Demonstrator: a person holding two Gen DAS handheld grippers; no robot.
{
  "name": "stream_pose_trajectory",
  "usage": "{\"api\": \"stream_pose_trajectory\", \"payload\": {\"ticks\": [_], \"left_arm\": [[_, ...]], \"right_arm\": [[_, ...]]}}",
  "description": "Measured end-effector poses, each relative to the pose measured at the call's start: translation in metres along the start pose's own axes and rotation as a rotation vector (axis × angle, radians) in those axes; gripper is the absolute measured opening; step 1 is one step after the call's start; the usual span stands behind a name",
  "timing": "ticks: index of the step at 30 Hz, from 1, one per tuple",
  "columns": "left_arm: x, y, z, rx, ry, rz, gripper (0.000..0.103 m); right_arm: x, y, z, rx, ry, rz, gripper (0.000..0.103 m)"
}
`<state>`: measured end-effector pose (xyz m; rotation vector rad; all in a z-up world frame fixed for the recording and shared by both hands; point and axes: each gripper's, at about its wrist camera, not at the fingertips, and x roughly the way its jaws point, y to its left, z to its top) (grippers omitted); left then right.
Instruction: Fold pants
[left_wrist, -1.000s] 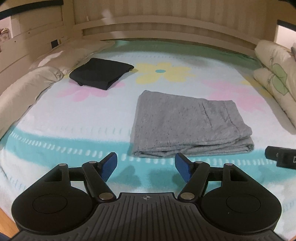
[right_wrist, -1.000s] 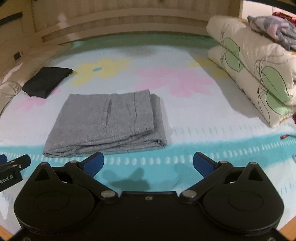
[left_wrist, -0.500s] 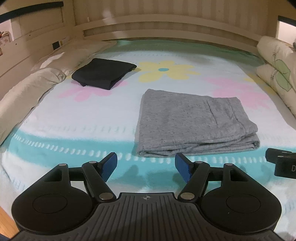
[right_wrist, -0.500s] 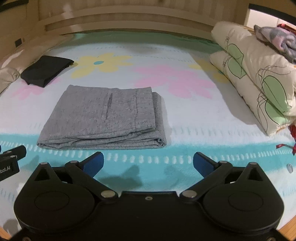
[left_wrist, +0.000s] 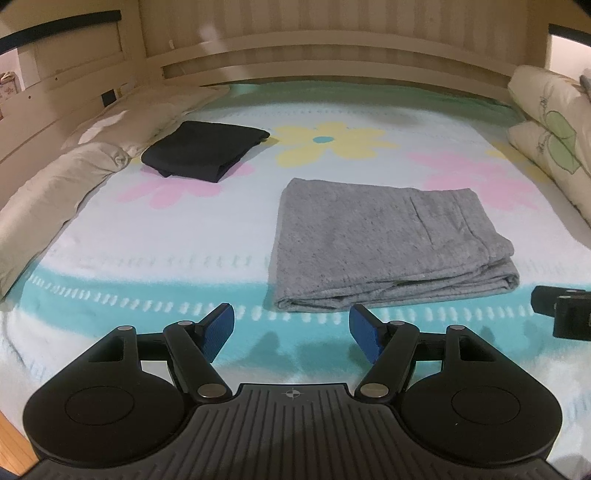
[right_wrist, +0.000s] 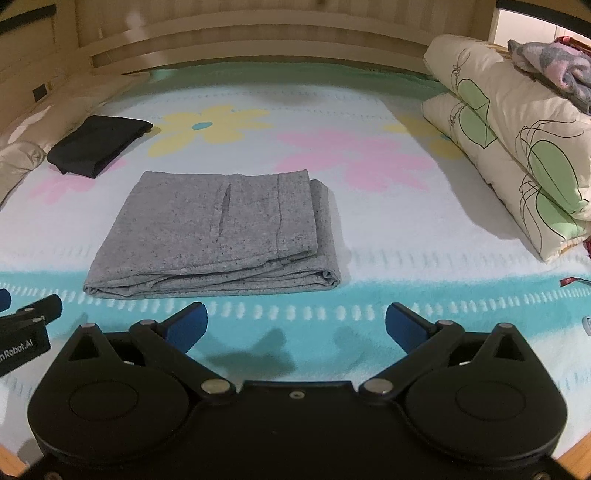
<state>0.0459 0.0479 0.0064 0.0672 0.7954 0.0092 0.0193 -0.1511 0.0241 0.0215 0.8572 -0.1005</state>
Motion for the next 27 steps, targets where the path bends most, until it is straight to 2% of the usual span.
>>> {"api": "stream_pose_trajectory", "payload": {"ticks": [27], "left_arm": [[0.0017, -0.0030, -0.0024, 0.022, 0.011, 0.001, 0.067]], "right_arm": [[0.0029, -0.0012, -0.0009, 0.013, 0.019, 0.009, 0.102]]}}
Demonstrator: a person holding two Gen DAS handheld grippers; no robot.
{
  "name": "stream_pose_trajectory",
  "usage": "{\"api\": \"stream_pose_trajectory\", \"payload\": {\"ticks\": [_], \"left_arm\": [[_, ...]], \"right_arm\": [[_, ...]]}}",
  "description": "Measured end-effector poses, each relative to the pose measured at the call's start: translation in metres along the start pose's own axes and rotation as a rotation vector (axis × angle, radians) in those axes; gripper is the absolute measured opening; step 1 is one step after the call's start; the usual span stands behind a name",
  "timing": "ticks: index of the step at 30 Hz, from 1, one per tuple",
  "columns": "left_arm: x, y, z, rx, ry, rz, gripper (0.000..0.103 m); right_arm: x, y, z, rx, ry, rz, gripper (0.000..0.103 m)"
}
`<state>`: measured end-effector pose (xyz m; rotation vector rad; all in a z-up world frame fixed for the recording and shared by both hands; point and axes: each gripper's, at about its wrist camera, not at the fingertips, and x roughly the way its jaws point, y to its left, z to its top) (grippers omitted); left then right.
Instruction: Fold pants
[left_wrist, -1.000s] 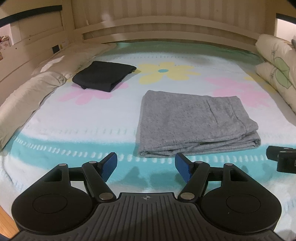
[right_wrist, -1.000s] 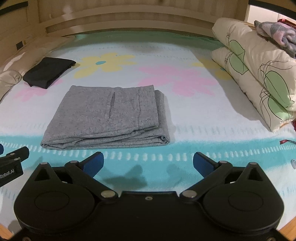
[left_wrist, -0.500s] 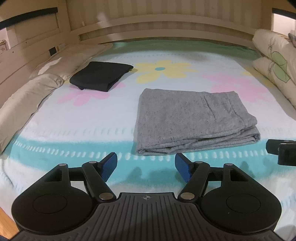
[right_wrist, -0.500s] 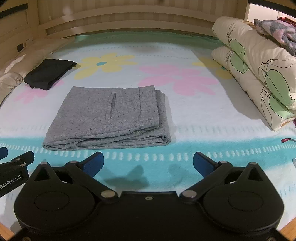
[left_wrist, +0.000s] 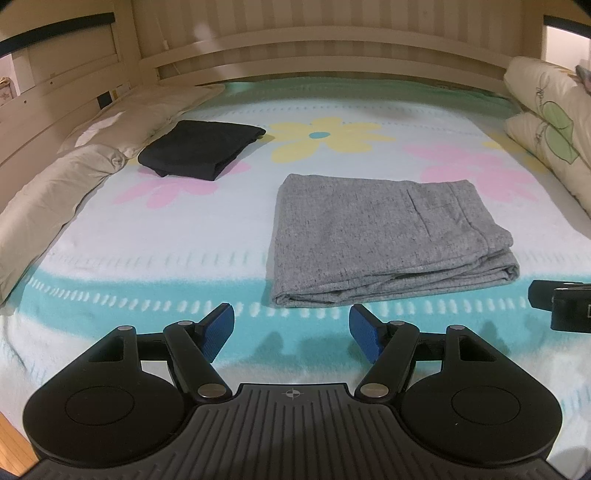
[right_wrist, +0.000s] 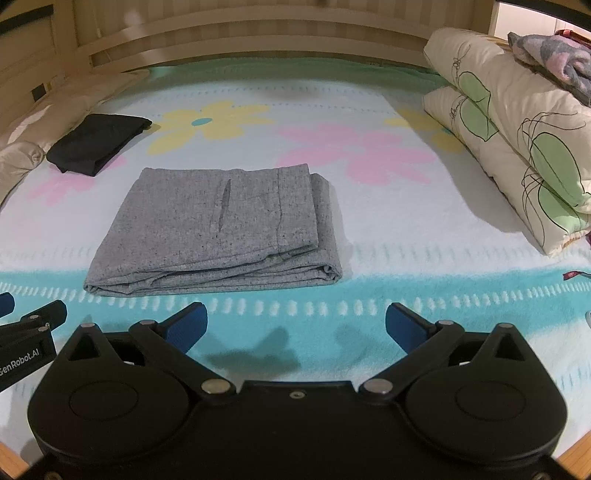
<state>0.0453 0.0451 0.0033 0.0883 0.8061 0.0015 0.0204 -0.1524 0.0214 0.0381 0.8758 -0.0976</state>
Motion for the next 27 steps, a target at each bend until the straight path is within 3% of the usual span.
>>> {"api": "stream_pose_trajectory", "payload": {"ticks": [27], "left_arm": [[0.0013, -0.0042, -0.0013, 0.015, 0.009, -0.011, 0.067]], "right_arm": [[0.0020, 0.0011, -0.0022, -0.001, 0.010, 0.003, 0.102]]}}
